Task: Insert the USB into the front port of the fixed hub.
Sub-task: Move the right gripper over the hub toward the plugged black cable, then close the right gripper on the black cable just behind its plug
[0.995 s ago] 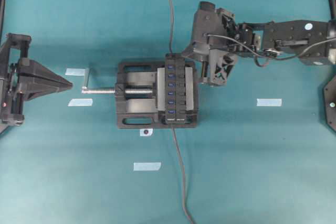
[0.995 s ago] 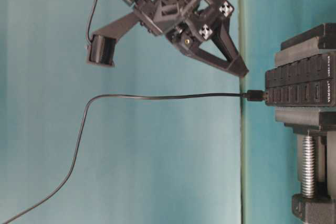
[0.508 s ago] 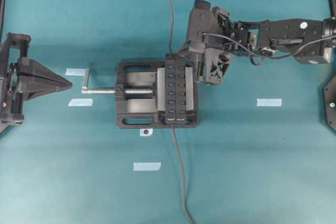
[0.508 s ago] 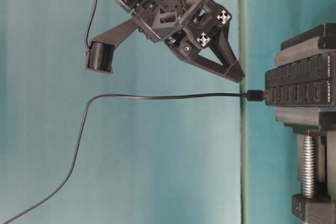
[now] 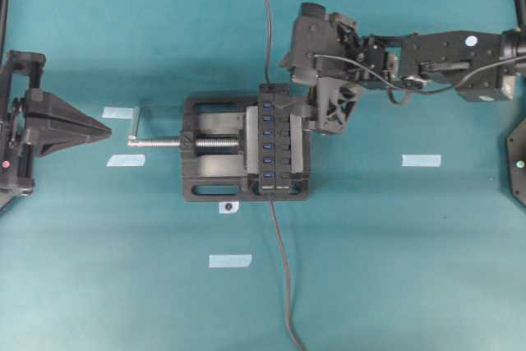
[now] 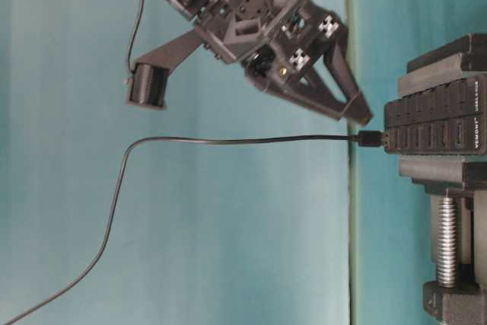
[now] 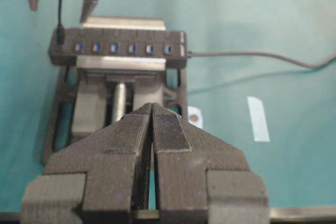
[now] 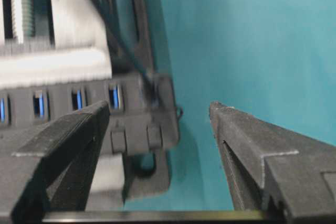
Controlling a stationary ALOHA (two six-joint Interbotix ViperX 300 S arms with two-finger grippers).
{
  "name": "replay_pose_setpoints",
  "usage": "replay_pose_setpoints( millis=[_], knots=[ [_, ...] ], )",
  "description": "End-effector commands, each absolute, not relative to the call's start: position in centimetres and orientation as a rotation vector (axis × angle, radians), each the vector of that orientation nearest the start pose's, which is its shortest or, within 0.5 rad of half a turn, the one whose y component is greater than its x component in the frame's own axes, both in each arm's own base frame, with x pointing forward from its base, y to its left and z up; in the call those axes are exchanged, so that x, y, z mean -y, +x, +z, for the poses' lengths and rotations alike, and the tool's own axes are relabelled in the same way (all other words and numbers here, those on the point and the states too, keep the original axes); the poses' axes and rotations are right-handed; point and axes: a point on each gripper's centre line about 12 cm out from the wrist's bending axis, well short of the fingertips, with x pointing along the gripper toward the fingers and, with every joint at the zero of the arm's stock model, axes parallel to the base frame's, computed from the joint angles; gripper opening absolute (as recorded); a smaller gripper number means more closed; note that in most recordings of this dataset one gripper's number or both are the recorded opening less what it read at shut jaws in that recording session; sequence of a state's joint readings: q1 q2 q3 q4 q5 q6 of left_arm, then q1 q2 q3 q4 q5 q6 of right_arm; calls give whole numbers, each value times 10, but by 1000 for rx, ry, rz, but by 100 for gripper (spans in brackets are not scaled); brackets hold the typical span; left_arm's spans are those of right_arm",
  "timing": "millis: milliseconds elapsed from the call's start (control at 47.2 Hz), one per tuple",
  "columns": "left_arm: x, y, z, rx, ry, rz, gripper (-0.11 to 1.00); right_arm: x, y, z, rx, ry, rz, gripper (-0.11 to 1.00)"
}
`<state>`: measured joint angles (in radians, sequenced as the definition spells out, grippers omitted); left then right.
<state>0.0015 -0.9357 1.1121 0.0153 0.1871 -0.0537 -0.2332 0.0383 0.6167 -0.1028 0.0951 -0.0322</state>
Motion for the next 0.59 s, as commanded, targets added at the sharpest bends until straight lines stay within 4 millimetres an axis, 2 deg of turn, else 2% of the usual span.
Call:
replay_pose_setpoints(
  millis=[0,571],
  knots=[
    [-1,202,266,-337,-35,14,0,93,393,176,-711,-63,-177,78],
    [-1,202,266,-336,-37,14,0,95,403,171,-701,-65,-175,77]
  ],
)
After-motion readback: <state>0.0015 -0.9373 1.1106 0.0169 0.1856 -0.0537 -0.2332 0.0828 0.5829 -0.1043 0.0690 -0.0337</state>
